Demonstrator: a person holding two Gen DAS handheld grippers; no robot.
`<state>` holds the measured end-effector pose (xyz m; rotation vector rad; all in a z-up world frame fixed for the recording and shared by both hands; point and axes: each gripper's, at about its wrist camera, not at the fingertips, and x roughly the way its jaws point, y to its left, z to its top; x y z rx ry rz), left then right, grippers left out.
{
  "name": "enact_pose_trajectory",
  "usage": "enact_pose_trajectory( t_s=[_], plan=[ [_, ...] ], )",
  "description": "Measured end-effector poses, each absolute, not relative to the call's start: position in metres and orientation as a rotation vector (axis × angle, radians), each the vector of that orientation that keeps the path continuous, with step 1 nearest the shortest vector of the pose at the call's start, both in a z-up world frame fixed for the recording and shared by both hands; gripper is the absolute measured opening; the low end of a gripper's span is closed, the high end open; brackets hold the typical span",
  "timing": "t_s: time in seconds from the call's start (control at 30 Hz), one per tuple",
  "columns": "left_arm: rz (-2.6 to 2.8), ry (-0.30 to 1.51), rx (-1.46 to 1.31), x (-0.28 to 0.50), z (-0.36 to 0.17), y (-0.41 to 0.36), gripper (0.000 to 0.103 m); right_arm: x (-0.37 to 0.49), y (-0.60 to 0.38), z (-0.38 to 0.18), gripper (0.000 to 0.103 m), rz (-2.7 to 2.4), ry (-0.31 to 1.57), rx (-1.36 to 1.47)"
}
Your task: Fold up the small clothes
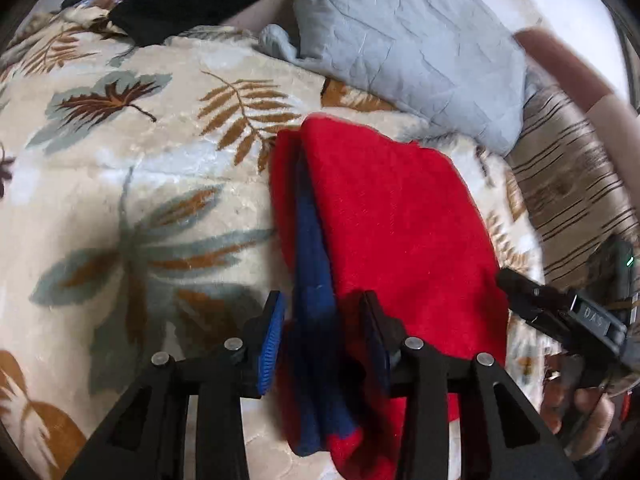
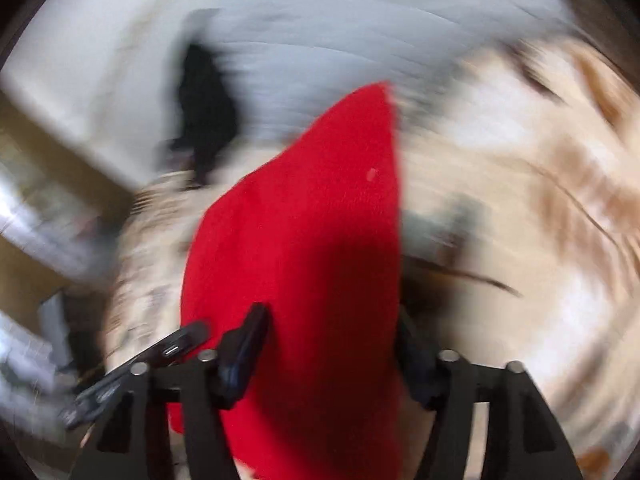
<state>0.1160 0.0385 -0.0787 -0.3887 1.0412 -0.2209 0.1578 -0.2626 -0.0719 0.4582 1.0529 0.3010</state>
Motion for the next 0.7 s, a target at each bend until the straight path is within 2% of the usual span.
enact_pose_trajectory(
  t_s=[0.2, 0.27, 0.33, 0.4, 0.43, 0.5, 0.67, 0.7],
  plan=[
    [-0.153, 0.948, -0.31, 0.081, -0.047, 0.049, 0.041, 0.11, -0.259, -0.036, 0.068, 0.438, 0.887, 0.501],
    [-0.14, 0.933, -0.292, 0.072, -0.038, 0.046, 0.042, 0.103, -0.233, -0.029, 0.072, 0.509, 0.855, 0.501],
    [-0.115, 0.925, -0.253, 0.062, -0.031, 0.041, 0.049, 0.11, -0.22, -0.042, 0.081, 0.54, 0.899, 0.511],
    [-0.086, 0.903, -0.194, 0.048, -0.023, 0.035, 0.062, 0.124, -0.207, -0.075, 0.081, 0.497, 1.027, 0.514],
    [-0.071, 0.881, -0.16, 0.04, -0.018, 0.033, 0.065, 0.12, -0.207, -0.072, 0.081, 0.494, 1.012, 0.518],
    [-0.009, 0.829, -0.112, 0.023, -0.009, 0.033, 0.079, 0.105, -0.201, -0.051, 0.081, 0.499, 0.946, 0.476],
    [0.082, 0.821, -0.092, 0.004, -0.002, 0.039, 0.081, 0.057, -0.197, -0.024, 0.082, 0.361, 0.857, 0.322],
    [0.1, 0.844, -0.077, 0.003, -0.005, 0.04, 0.081, 0.049, -0.201, -0.022, 0.089, 0.332, 0.852, 0.289]
  ],
)
